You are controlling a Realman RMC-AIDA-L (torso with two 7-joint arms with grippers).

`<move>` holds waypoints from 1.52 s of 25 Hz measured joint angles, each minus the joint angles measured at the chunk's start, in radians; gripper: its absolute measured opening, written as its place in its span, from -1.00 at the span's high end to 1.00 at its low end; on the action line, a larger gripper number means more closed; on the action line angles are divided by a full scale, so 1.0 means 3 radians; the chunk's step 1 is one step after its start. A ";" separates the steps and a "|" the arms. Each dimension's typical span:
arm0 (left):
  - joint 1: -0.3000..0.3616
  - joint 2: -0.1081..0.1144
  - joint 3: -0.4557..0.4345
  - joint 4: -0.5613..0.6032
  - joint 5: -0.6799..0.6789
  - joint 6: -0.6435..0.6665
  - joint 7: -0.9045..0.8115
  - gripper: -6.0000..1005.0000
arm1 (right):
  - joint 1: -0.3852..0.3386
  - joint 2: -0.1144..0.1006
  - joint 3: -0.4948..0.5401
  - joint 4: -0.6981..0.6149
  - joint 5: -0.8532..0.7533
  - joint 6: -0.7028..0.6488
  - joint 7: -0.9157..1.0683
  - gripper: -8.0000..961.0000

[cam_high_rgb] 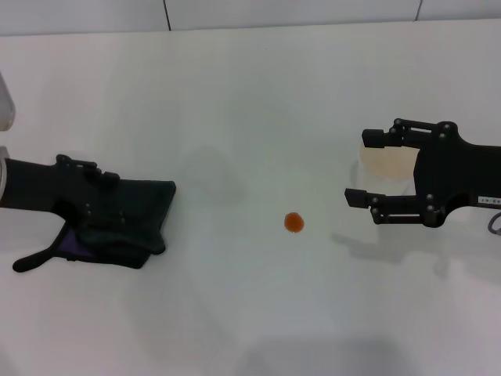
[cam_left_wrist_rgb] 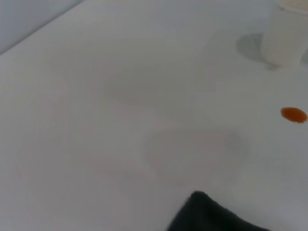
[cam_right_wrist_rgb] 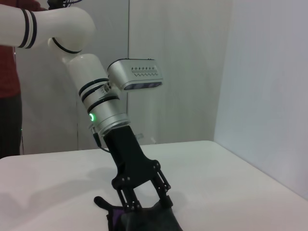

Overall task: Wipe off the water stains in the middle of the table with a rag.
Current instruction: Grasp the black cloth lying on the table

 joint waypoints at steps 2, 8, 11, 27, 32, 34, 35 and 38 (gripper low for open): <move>0.0017 0.0002 0.0002 -0.0002 0.0006 0.0016 -0.0001 -0.30 | 0.0000 0.0000 0.0000 0.0000 0.0000 0.0000 0.0000 -0.66; 0.0037 0.0001 0.0000 -0.0003 0.0036 0.0040 -0.0002 -0.27 | 0.0000 0.0000 -0.0019 0.0001 0.0000 0.0003 0.0000 -0.66; 0.0041 -0.0004 0.0001 -0.0018 0.0057 0.0030 -0.0002 -0.25 | 0.0000 0.0000 -0.0029 0.0001 0.0000 0.0013 0.0000 -0.66; 0.0046 -0.0022 0.0004 -0.0036 0.0087 0.0000 0.0027 -0.18 | 0.0004 0.0000 -0.0031 0.0001 0.0000 0.0027 0.0000 -0.66; 0.0042 -0.0024 0.0005 -0.0048 0.0104 -0.0046 0.0021 -0.16 | 0.0006 0.0000 -0.0031 0.0001 0.0000 0.0031 0.0000 -0.66; 0.0030 -0.0037 0.0005 -0.0077 0.0153 -0.0065 0.0022 -0.15 | 0.0006 0.0000 -0.0031 0.0000 0.0000 0.0031 0.0000 -0.66; 0.0030 -0.0037 0.0005 -0.0077 0.0153 -0.0065 0.0022 -0.08 | 0.0006 0.0000 -0.0031 0.0000 0.0000 0.0031 0.0000 -0.66; 0.0026 -0.0045 0.0005 -0.0082 0.0171 -0.0083 0.0026 0.12 | 0.0006 0.0000 -0.0031 -0.0010 0.0000 0.0030 0.0000 -0.66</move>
